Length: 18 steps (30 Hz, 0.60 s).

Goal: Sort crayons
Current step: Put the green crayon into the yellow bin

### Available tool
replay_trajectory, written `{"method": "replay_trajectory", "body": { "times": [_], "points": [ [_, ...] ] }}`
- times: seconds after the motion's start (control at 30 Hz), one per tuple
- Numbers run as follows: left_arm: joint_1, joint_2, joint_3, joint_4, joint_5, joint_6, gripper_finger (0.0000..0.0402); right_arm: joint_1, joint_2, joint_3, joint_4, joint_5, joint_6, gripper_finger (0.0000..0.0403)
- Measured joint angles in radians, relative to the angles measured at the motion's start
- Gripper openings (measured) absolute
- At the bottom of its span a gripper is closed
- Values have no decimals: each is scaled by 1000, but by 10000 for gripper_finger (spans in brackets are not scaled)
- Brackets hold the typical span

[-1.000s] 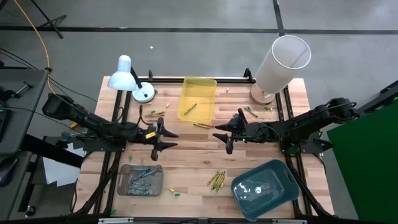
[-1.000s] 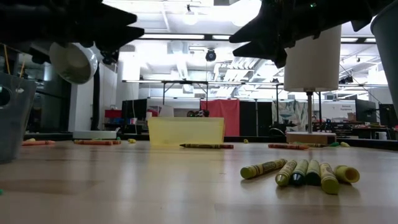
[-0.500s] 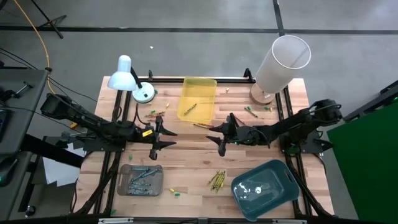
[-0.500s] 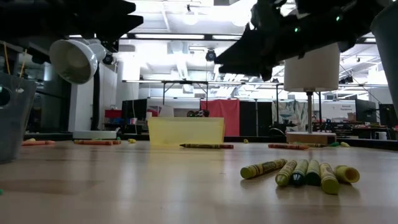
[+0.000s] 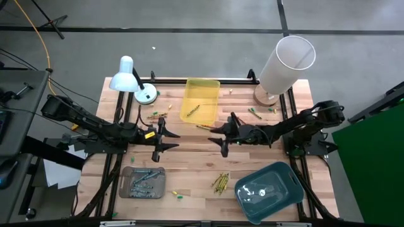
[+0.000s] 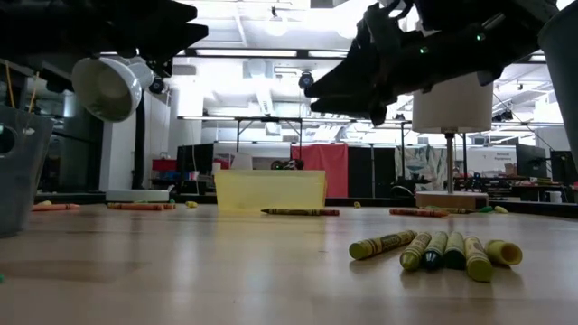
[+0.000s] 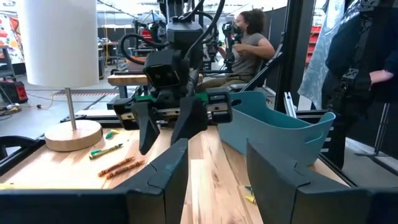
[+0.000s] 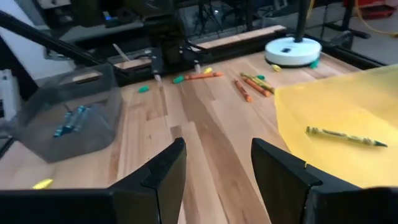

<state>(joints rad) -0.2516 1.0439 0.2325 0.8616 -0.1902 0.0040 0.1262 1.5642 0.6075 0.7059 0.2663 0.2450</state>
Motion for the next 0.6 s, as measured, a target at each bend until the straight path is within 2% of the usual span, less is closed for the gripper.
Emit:
{"method": "replay_trajectory", "body": {
  "times": [0.4,0.6],
  "points": [
    [0,0,0,6,0,0,145,10,8,0,75,-156,-48,176],
    [3,0,0,8,0,1,145,32,122,35,115,-159,-69,176]
  ]
}}
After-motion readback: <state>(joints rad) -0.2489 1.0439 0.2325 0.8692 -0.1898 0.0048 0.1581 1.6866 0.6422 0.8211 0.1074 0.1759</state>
